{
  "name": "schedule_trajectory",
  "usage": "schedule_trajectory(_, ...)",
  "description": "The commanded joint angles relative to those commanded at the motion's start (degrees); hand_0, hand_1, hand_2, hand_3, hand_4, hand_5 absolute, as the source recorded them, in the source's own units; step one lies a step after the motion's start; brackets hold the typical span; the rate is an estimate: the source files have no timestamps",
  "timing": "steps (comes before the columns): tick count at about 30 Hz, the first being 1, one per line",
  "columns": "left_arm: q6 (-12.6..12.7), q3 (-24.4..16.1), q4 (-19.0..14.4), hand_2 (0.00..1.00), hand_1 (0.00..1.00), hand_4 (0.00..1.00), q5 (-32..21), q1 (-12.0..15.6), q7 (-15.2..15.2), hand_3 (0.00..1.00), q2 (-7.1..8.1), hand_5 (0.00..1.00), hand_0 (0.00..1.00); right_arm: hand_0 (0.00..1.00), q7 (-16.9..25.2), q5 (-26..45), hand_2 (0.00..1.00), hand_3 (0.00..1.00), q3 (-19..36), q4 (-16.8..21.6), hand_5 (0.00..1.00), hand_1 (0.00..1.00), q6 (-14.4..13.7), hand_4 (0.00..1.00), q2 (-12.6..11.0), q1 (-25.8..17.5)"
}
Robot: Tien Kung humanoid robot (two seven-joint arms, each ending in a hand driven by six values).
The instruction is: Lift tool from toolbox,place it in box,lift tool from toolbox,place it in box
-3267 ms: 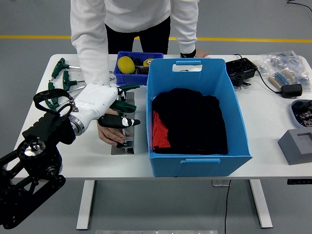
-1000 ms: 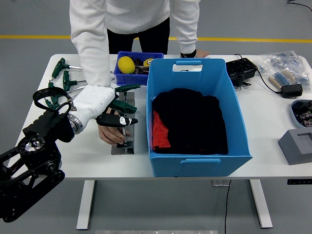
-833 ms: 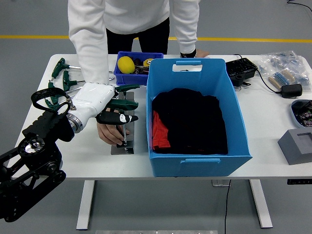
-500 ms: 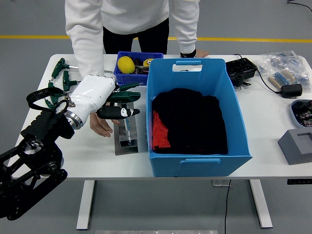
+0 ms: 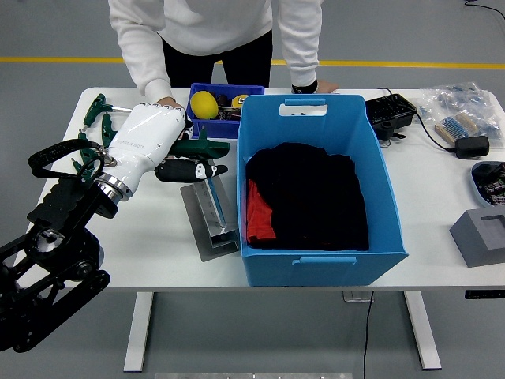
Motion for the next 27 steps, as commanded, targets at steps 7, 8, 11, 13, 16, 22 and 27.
schedule_trajectory(7,0.41,0.10,-0.24,0.006,0.002,0.774,-0.28,-1.00,0.10,0.027,0.60,0.493,0.159,0.706,0.11,0.16,0.743,0.618,-0.18,0.00,0.785,0.672,0.02,0.873,-0.08,0.03)
schedule_trajectory(8,0.41,0.15,-0.28,0.006,0.002,0.774,-0.27,-1.13,0.18,0.027,0.69,0.493,0.159,0.706,0.13,0.19,0.743,0.618,-0.21,0.00,0.785,0.672,0.03,0.873,-0.10,0.04)
schedule_trajectory(11,0.00,0.33,-0.59,0.006,0.002,0.774,-0.47,-1.90,-0.04,0.027,1.11,0.493,0.159,0.706,0.17,0.43,0.743,0.618,-0.46,0.00,0.785,0.672,0.00,0.873,-0.08,0.08)
schedule_trajectory(13,-0.14,0.35,-0.82,0.005,0.002,0.757,-0.50,-2.21,-0.06,0.024,1.31,0.468,0.154,0.707,0.19,0.48,0.744,0.617,-0.47,0.00,0.784,0.673,-0.01,0.872,-0.06,0.07)
schedule_trajectory(16,-0.63,0.42,-1.26,0.005,0.002,0.757,-0.64,-3.08,-0.27,0.024,1.74,0.468,0.154,0.707,0.15,0.26,0.744,0.617,-0.23,0.00,0.784,0.673,-0.04,0.872,-0.03,0.09)
schedule_trajectory(22,-1.16,1.03,-2.32,0.002,0.002,0.746,-0.82,-5.52,-0.76,0.022,3.16,0.457,0.145,0.706,0.00,-0.31,0.743,0.617,0.18,0.00,0.784,0.673,-0.11,0.872,-0.06,0.11)
schedule_trajectory(27,-2.09,1.14,-3.88,0.002,0.002,0.731,-1.22,-7.58,-0.61,0.019,4.78,0.430,0.137,0.706,-0.14,-1.08,0.743,0.616,0.96,0.00,0.784,0.672,-0.19,0.872,-0.10,0.11)
